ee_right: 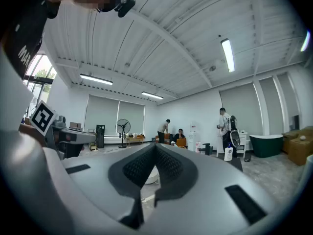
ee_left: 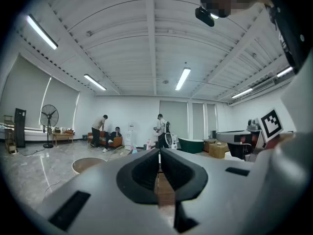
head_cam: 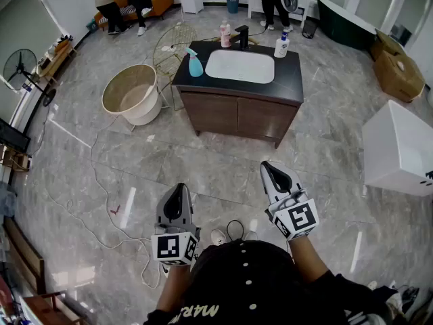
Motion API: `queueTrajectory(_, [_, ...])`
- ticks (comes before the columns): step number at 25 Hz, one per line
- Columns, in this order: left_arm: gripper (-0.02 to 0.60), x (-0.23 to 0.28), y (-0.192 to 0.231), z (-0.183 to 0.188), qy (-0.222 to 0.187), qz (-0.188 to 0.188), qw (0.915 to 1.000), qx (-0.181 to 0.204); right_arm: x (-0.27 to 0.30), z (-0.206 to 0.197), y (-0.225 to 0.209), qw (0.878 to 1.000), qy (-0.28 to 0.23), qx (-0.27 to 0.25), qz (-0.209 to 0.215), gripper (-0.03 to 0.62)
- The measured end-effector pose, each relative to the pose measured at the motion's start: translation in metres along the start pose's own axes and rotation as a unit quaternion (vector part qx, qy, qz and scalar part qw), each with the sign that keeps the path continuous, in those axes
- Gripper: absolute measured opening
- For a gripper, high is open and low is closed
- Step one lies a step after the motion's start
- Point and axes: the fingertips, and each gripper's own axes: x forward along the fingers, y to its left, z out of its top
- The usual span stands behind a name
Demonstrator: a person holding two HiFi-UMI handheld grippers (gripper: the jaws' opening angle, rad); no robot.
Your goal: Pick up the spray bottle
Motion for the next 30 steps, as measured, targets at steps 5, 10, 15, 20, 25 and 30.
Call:
queueTrajectory(5, [0.020,0.000,0.004,-0.003,0.003,0.001,1.0000,-0.001,0.002,-0.002,0.003,1.000,0.002,0.000,0.000,-0.006])
queueTrajectory(10, [0.020,0.002,0.011,-0.007,0.003,0.000,1.0000,-0.006,0.008,-0.006,0.007,1.000,0.007,-0.001,0.001,-0.006])
queueTrajectory(15, [0.020,0.002,0.023,-0.011,0.004,-0.004,0.9999,-0.011,0.017,-0.013,0.011,1.000,0.011,-0.002,-0.012,-0.005])
queueTrajectory(20, [0.020,-0.003,0.047,-0.019,0.006,-0.012,0.9998,-0.012,0.033,-0.030,0.021,0.999,0.018,-0.007,-0.026,-0.005])
queueTrajectory(25, [0.020,0.004,0.075,-0.028,0.012,-0.016,0.9998,-0.009,0.054,-0.042,0.027,0.999,0.018,0.002,-0.042,-0.005])
queueTrajectory(30, [0.020,0.017,0.085,-0.026,0.011,-0.017,0.9998,-0.009,0.063,-0.040,0.027,0.999,0.017,0.003,-0.041,-0.005])
